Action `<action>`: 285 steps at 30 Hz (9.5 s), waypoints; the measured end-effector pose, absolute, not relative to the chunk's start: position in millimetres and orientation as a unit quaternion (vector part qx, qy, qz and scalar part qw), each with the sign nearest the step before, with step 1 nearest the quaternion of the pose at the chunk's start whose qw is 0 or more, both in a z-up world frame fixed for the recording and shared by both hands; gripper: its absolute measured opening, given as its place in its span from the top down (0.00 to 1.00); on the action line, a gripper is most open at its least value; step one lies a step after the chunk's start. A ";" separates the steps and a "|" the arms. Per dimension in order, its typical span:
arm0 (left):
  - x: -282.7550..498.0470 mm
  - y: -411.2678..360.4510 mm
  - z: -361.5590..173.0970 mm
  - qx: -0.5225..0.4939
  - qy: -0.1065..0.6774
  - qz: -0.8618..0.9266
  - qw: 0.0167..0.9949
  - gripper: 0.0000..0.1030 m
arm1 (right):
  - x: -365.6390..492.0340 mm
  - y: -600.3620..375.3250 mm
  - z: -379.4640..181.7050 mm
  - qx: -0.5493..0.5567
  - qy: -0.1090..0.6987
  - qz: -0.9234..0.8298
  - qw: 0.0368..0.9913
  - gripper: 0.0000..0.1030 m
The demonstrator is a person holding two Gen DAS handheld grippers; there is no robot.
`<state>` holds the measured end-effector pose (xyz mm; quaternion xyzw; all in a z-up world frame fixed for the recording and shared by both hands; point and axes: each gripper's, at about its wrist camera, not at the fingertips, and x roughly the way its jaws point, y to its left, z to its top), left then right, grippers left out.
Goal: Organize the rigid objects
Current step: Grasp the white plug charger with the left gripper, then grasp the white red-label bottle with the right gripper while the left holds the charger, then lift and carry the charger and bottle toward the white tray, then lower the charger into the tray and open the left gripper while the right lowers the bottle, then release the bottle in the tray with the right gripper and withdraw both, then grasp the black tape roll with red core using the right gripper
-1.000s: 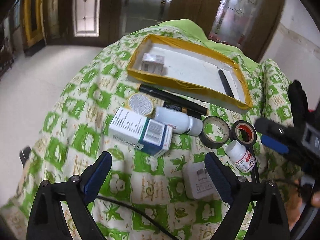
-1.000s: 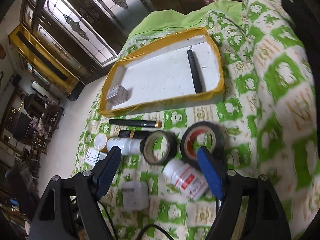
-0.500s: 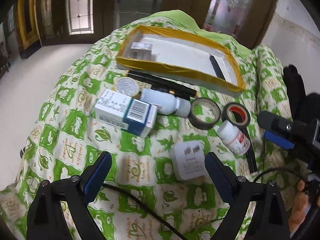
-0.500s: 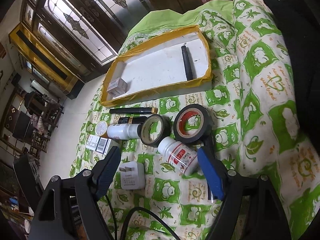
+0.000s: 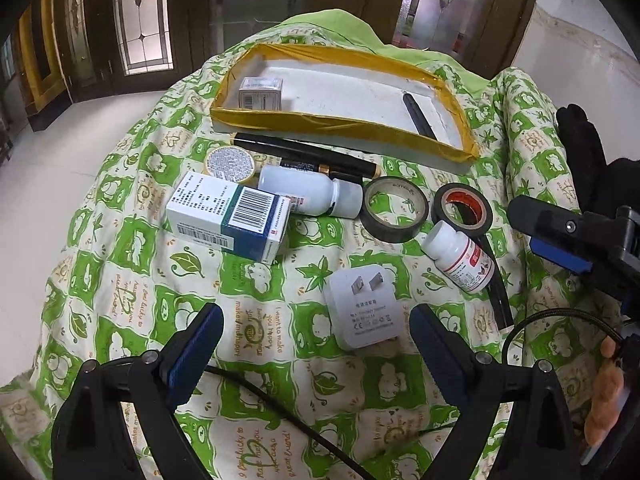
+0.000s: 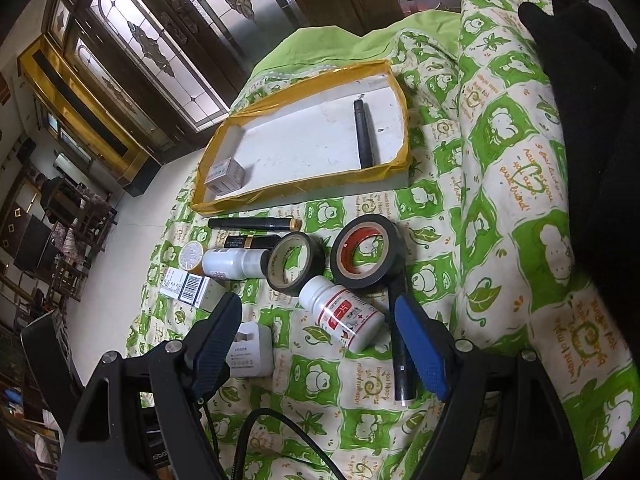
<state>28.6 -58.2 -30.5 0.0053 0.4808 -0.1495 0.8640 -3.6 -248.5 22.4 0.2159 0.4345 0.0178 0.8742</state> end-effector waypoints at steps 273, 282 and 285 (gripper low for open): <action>54.4 -36.4 -23.3 0.005 0.442 -0.062 0.895 0.04 | 60.0 -272.8 -13.9 0.196 0.488 -0.001 0.851 0.82; 57.9 -33.4 -28.3 -0.012 0.457 -0.072 0.886 0.04 | 60.8 -273.8 -23.6 0.235 0.511 0.023 0.826 0.80; 57.7 -35.1 -28.3 -0.009 0.457 -0.074 0.886 0.04 | 57.0 -275.5 -18.6 0.240 0.503 0.021 0.830 0.77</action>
